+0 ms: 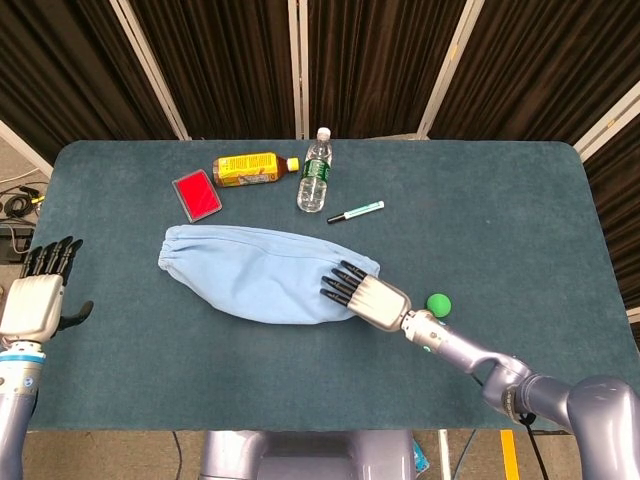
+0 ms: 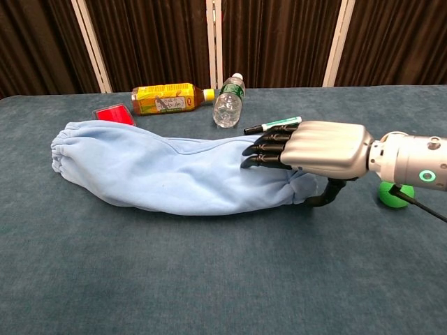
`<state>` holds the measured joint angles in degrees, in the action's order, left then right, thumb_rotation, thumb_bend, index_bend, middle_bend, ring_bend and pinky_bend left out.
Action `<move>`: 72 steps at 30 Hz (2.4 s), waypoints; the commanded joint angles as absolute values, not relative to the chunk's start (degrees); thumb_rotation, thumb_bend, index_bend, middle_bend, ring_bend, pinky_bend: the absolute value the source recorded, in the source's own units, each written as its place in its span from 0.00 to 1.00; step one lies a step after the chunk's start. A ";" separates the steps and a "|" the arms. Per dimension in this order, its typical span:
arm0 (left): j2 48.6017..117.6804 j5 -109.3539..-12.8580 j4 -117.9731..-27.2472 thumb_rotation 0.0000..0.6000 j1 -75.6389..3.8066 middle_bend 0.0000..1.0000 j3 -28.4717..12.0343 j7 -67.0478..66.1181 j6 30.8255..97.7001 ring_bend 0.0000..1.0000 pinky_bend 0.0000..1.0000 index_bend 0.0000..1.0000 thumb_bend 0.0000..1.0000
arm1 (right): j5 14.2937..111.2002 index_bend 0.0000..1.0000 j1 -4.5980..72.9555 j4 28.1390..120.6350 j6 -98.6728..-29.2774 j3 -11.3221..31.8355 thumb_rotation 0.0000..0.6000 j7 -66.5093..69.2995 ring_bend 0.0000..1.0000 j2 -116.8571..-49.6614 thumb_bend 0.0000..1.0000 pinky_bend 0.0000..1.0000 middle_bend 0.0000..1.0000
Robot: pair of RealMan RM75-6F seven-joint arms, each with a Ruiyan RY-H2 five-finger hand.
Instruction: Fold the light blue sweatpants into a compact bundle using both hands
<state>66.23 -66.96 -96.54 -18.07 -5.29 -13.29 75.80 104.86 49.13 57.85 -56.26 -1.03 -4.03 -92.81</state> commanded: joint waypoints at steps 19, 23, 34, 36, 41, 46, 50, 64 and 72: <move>66.47 -67.54 -94.86 1.00 -17.84 0.00 -6.13 -11.56 73.77 0.00 0.00 0.00 0.32 | 99.02 0.23 52.43 54.20 -48.21 0.06 1.00 -11.99 0.06 -96.33 0.51 0.00 0.18; 66.52 -67.58 -94.70 1.00 -17.87 0.00 -6.16 -11.44 73.36 0.00 0.00 0.00 0.32 | 99.90 0.45 52.38 53.94 -50.68 -0.34 1.00 -10.73 0.30 -96.52 0.62 0.24 0.40; 66.39 -68.12 -94.95 1.00 -17.66 0.00 -6.04 -11.15 72.91 0.00 0.00 0.00 0.32 | 107.16 0.59 50.44 55.40 -64.09 -5.52 1.00 -1.25 0.48 -92.47 0.76 0.44 0.56; 66.32 -68.40 -95.14 1.00 -17.57 0.00 -6.00 -11.12 73.00 0.00 0.00 0.00 0.32 | 108.38 0.59 49.60 58.02 -66.17 -6.94 1.00 -0.76 0.48 -89.89 0.77 0.44 0.56; 66.14 -68.88 -95.57 1.00 -17.41 0.00 -5.96 -10.86 73.10 0.00 0.00 0.00 0.32 | 110.63 0.59 46.96 63.33 -70.33 -10.27 1.00 -1.75 0.48 -83.32 0.77 0.44 0.56; 66.04 -69.46 -96.01 1.00 -17.34 0.00 -5.87 -10.88 73.14 0.00 0.00 0.00 0.32 | 111.98 0.60 43.12 67.27 -74.13 -14.00 1.00 -3.52 0.48 -75.90 0.77 0.44 0.56; 65.95 -69.96 -96.48 1.00 -17.22 0.00 -5.75 -10.90 73.28 0.00 0.00 0.00 0.32 | 114.55 0.60 39.87 68.63 -78.38 -17.37 1.00 -4.97 0.48 -70.56 0.77 0.44 0.56; 65.48 -70.59 -97.18 1.00 -16.61 0.00 -5.84 -10.49 73.85 0.00 0.00 0.00 0.34 | 121.41 0.60 39.83 76.10 -81.01 -18.45 1.00 -9.72 0.49 -61.77 0.78 0.44 0.57; 65.79 -70.53 -96.89 1.00 -17.07 0.00 -5.90 -11.23 72.90 0.00 0.00 0.00 0.34 | 118.28 0.59 49.19 83.24 -69.10 -8.63 1.00 -12.25 0.50 -64.42 0.78 0.44 0.58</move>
